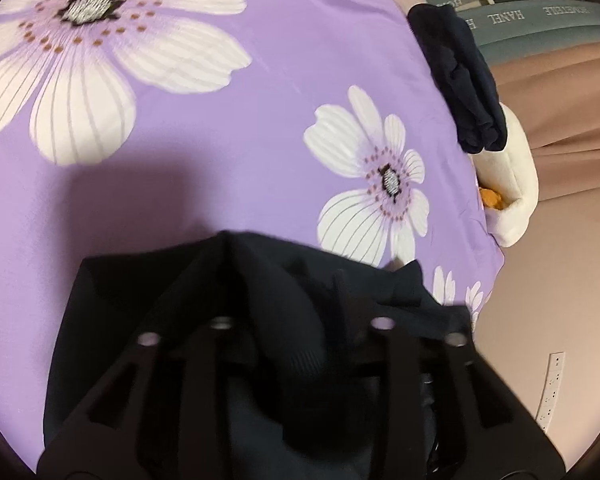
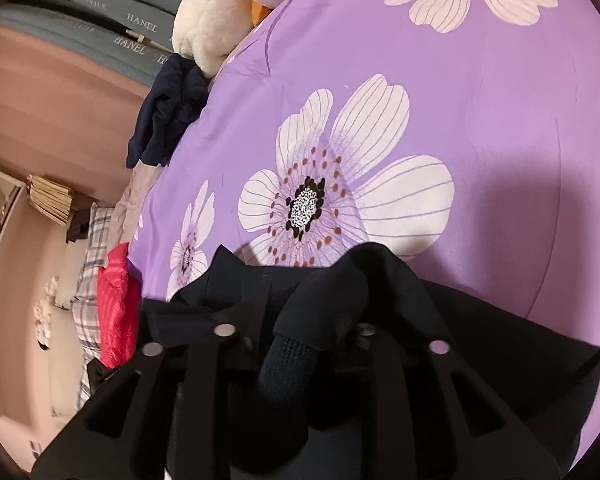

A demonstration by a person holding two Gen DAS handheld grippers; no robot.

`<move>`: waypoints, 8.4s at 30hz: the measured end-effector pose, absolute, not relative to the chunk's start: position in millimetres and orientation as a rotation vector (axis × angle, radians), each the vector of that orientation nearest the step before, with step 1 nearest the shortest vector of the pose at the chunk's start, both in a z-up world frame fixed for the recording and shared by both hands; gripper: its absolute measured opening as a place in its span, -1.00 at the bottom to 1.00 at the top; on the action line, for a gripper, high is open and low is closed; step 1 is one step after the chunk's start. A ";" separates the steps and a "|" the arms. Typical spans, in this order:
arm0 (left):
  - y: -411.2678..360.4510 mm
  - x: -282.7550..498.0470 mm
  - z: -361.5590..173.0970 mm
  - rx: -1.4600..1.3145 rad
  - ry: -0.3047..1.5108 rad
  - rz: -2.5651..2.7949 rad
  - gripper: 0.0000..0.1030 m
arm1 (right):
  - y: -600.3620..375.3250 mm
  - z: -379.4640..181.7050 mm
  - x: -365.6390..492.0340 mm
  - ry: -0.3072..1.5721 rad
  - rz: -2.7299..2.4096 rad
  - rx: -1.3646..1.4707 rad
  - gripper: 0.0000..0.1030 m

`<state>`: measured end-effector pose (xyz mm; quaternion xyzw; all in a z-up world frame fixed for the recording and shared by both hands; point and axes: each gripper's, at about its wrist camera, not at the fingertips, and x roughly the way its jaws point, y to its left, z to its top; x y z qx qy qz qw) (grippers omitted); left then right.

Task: Fold large clothes

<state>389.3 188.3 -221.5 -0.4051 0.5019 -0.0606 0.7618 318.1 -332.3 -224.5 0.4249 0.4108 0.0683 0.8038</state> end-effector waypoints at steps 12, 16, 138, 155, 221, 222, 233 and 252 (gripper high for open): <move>210.2 410.5 -193.8 -0.941 0.969 -0.060 0.67 | -370.6 -228.8 323.1 0.793 0.153 1.279 0.28; 233.2 403.3 -180.0 -0.911 0.929 -0.004 0.73 | -390.7 -226.8 309.6 0.675 0.136 1.416 0.44; 179.3 152.2 -218.0 -0.154 0.939 -0.156 0.63 | -252.2 -206.9 124.8 0.860 0.046 0.067 -0.19; 174.0 120.9 -169.4 -0.163 0.842 -0.115 0.87 | -239.7 -163.8 89.1 0.766 0.022 0.108 0.12; 119.5 154.6 -219.4 -0.084 0.951 -0.023 0.96 | -228.8 -211.0 95.4 0.787 -0.121 0.218 0.32; 119.8 154.2 -219.4 -0.083 0.951 -0.021 0.96 | -229.7 -210.9 94.7 0.787 -0.123 0.221 0.32; 123.8 148.0 -218.6 -0.080 0.953 0.000 0.96 | -243.3 -208.5 83.4 0.782 -0.168 0.238 0.32; 134.5 114.6 -205.5 0.021 1.016 0.088 0.96 | -269.7 -200.4 47.3 0.833 -0.267 0.256 0.48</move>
